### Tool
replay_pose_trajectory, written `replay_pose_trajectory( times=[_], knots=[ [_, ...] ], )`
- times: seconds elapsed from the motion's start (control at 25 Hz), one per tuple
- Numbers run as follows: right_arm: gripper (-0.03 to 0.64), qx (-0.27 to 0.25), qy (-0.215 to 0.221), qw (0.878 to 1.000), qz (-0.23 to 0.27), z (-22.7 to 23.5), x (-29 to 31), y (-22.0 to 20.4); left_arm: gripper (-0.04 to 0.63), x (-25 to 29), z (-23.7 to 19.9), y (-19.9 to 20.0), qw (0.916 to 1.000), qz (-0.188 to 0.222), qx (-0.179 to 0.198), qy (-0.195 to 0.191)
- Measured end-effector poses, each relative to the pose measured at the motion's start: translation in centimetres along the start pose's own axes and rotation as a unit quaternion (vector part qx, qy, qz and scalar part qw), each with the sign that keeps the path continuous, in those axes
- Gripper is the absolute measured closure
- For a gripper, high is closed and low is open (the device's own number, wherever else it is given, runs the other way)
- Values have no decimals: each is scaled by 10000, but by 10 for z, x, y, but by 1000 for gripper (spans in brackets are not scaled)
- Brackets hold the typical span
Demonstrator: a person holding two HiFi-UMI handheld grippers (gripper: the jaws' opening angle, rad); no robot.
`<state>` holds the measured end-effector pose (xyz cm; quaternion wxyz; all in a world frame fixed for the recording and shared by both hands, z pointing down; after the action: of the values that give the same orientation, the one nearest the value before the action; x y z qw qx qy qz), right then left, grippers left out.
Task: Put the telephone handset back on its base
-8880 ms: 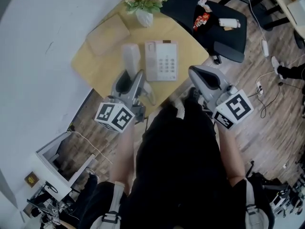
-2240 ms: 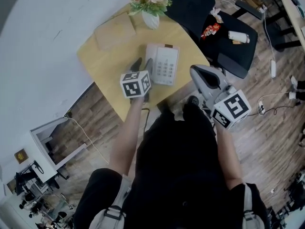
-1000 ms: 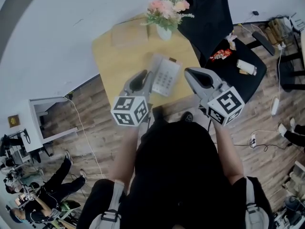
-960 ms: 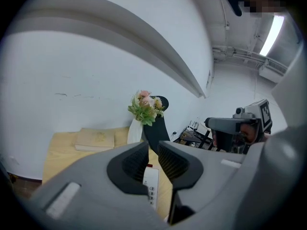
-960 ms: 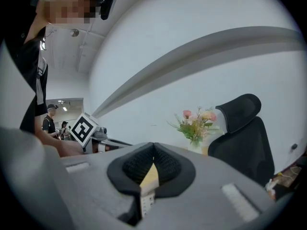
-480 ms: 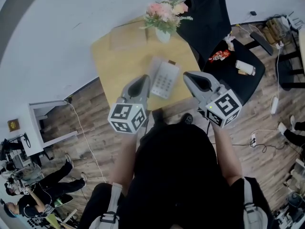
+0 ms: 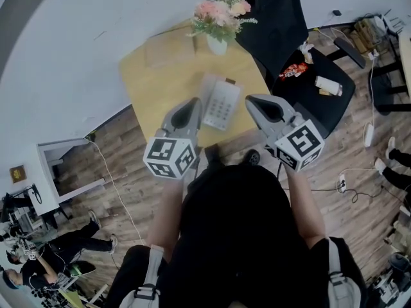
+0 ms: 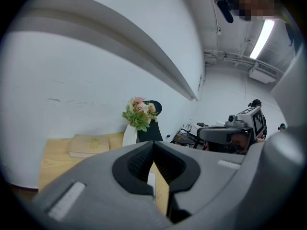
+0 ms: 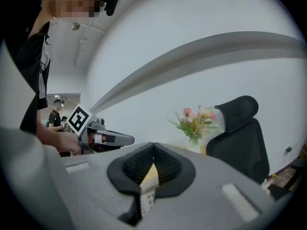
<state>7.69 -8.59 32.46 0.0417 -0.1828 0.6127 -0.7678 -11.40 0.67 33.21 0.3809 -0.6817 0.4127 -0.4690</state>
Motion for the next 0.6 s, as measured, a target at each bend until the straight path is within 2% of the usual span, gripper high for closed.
replay_pose_trajectory(
  times=[0.6],
  knots=[
    [615,-55,-14,10000,-62,-5,-3,-3,584,-2,0,-5,10000,-5,-43,-20]
  ],
)
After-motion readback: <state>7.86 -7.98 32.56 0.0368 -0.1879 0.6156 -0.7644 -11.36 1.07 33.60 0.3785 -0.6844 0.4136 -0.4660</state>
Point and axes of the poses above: the fingertips, and each gripper's own axes: x forward along the fingers, z to its right, y out of its top, the point moved 7 cm from there along -x, backward along the fingers, and after that the axes turned 6 degrees about -y, right-handed, at the moved point
